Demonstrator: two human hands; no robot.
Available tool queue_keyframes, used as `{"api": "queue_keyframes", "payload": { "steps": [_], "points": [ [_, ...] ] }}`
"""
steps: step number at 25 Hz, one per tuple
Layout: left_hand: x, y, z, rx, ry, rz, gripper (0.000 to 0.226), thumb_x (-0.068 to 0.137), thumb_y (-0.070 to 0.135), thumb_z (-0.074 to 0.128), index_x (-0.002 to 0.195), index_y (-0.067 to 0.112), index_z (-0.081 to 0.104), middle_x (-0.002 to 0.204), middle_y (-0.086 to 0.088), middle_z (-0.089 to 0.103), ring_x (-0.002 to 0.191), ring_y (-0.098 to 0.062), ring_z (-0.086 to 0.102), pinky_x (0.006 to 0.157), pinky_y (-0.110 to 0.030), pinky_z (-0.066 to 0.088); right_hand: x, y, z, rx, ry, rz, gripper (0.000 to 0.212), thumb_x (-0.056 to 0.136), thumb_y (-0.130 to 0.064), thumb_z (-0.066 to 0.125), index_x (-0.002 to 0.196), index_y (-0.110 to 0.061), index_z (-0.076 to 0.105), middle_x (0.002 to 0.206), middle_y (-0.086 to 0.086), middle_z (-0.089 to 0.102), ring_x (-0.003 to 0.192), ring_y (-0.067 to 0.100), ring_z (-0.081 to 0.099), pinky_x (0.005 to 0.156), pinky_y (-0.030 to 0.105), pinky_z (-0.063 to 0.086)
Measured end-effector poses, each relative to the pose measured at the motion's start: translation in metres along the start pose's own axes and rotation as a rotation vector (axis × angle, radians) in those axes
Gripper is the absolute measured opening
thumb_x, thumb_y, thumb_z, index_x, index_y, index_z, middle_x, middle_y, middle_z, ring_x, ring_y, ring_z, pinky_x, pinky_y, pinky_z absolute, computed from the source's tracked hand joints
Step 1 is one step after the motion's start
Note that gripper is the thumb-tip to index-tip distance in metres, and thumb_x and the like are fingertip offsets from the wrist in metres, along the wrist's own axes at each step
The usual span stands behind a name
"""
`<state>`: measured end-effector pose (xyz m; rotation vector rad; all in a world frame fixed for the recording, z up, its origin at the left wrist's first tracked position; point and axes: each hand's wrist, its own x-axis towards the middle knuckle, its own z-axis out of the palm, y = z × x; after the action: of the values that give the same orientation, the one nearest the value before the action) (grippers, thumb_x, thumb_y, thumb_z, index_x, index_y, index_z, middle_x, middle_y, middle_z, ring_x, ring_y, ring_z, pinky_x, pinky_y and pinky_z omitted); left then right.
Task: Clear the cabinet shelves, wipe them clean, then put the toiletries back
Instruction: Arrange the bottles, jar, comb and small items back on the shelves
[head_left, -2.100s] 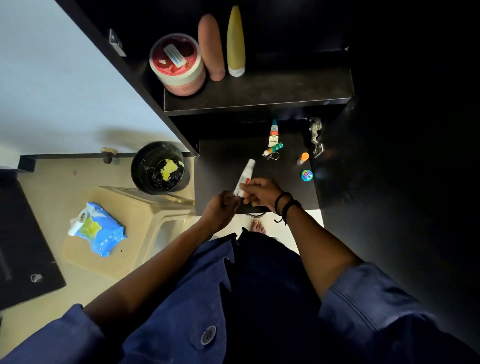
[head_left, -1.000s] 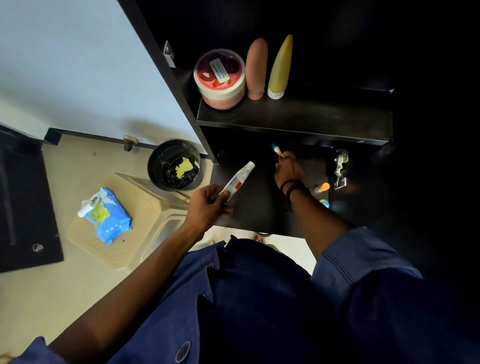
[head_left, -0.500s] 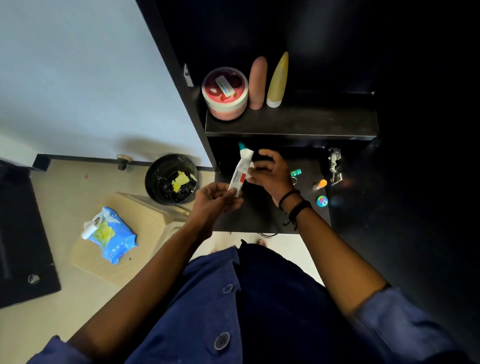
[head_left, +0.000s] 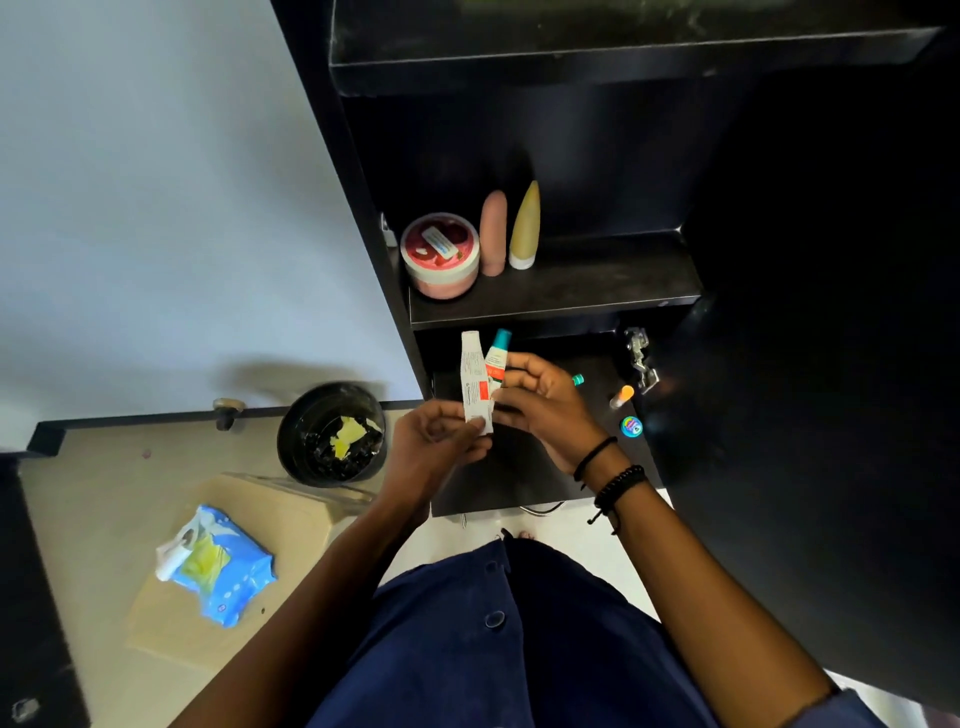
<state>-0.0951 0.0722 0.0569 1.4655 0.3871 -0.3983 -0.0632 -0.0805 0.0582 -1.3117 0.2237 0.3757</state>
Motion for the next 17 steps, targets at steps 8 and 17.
{"api": "queue_keyframes", "payload": {
  "steps": [8,17],
  "points": [
    [-0.008,0.032,-0.001,0.388,0.083,0.251,0.026,0.082,0.018,0.072,0.106,0.009,0.071,0.078,-0.002,0.074,0.067,-0.014,0.071,0.071,-0.033,0.060,-0.012,-0.025,0.018,-0.163,0.107,-0.228,0.037,0.080,-0.002,0.072,0.113,-0.011,0.059,0.097,0.003,0.071,0.077,0.005,0.069,0.073,0.020,0.056],
    [-0.024,0.081,-0.004,0.616,0.076,0.541,0.030,0.087,0.029,0.066,0.117,0.027,0.067,0.078,0.010,0.073,0.068,-0.009,0.067,0.071,-0.036,0.059,-0.031,-0.076,0.038,-0.375,0.049,-0.394,0.042,0.087,-0.006,0.065,0.127,-0.010,0.056,0.106,-0.001,0.068,0.094,0.006,0.066,0.078,0.017,0.056]
  ]
}}
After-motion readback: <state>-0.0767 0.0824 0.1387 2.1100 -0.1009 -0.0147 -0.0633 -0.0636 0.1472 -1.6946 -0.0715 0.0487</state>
